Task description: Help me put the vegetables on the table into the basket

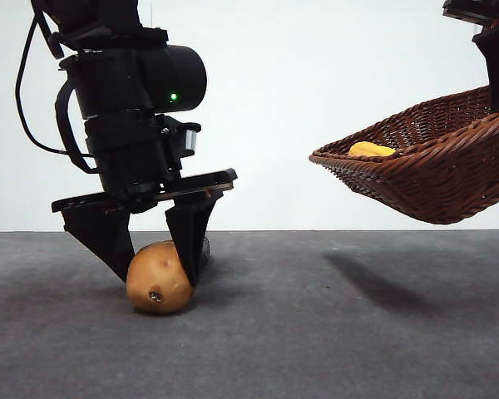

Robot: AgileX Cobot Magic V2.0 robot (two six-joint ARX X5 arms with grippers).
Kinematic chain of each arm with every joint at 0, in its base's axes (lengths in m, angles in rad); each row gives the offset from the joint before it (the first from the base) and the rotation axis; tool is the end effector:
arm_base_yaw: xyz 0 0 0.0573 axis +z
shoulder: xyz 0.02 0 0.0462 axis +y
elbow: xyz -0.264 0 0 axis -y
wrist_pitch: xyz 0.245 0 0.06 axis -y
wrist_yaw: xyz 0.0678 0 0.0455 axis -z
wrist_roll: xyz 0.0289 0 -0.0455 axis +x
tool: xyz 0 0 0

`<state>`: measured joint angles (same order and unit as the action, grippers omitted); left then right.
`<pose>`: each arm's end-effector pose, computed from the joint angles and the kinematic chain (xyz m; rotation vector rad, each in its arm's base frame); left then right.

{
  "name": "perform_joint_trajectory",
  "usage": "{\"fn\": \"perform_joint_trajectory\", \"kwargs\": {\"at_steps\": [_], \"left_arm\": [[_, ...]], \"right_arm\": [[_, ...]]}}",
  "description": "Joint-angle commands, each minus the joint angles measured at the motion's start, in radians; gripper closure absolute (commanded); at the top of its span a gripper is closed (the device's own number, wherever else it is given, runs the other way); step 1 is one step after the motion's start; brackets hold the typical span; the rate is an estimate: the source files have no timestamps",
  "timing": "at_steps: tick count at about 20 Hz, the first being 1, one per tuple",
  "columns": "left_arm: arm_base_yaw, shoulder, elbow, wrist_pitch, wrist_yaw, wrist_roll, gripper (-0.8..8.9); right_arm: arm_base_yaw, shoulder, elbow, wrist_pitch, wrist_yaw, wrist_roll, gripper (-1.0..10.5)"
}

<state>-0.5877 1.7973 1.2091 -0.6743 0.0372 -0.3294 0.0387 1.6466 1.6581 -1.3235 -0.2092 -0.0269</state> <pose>0.2871 -0.1926 0.1826 0.0696 1.2966 -0.3273 0.3084 0.0179 0.3367 0.0891 1.3069 0.2288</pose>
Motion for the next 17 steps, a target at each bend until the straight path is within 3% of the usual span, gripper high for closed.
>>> {"fn": "perform_joint_trajectory", "kwargs": {"at_steps": [1,5,8,14,17], "left_arm": [[-0.001,-0.029,-0.002,-0.014,-0.003,0.047,8.22],[-0.016,-0.192,-0.001,-0.001,0.119,0.047,8.22],[-0.062,-0.338,-0.001,0.096,0.202,0.045,8.22],[-0.203,-0.418,-0.001,0.259,0.257,0.042,8.22],[-0.254,-0.375,-0.001,0.289,0.219,0.064,8.17]], "right_arm": [[0.001,0.006,-0.009,0.007,-0.011,-0.007,9.6],[0.001,0.006,-0.009,0.018,-0.011,-0.007,9.6],[0.002,0.006,-0.009,0.024,-0.011,0.001,9.6],[0.045,0.006,-0.01,0.015,-0.048,0.037,9.6],[0.105,0.006,-0.01,0.03,-0.048,0.055,9.6]]}}
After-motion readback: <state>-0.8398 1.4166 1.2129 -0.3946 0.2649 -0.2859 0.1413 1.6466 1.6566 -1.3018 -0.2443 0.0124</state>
